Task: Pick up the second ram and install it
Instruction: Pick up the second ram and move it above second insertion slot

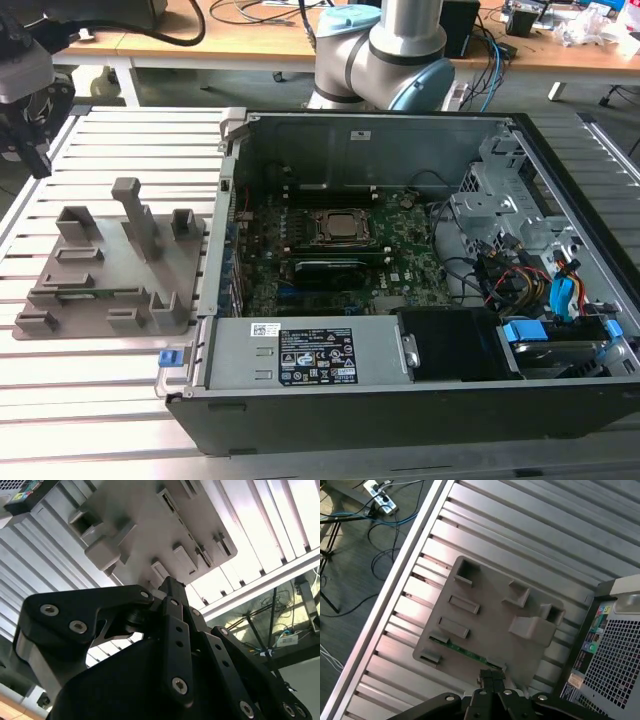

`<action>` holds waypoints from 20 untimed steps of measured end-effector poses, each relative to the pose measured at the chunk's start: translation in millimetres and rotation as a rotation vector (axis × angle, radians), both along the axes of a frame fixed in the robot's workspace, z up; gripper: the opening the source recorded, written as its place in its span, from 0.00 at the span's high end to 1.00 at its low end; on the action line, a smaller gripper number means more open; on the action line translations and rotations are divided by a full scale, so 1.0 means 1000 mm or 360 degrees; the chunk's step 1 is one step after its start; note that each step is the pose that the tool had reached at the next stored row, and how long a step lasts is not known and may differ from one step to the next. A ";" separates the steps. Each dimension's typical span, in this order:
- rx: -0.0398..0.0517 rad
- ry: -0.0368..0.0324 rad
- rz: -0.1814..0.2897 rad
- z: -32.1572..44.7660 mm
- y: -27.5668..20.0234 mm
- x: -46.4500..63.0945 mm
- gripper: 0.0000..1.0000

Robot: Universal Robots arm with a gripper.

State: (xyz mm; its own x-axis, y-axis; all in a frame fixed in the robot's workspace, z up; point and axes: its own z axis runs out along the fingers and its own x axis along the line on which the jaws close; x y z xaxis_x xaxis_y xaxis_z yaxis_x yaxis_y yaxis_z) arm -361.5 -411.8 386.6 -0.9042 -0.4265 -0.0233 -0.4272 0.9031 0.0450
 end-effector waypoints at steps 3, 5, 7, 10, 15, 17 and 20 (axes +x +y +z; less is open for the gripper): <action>0.0000 0.0000 0.0076 0.0000 0.0000 0.000 0.89; 0.0000 0.0000 0.0128 0.0000 0.0000 0.000 0.89; 0.0000 0.0000 0.0199 0.0000 0.0000 0.000 0.89; 0.0000 0.0000 0.0265 0.0000 0.0000 0.000 0.89; 0.0000 0.0000 0.0397 0.0000 0.0000 0.000 0.89; 0.0000 0.0000 0.0437 0.0000 0.0000 0.000 0.89; 0.0000 0.0000 0.0477 0.0000 0.0000 0.000 0.89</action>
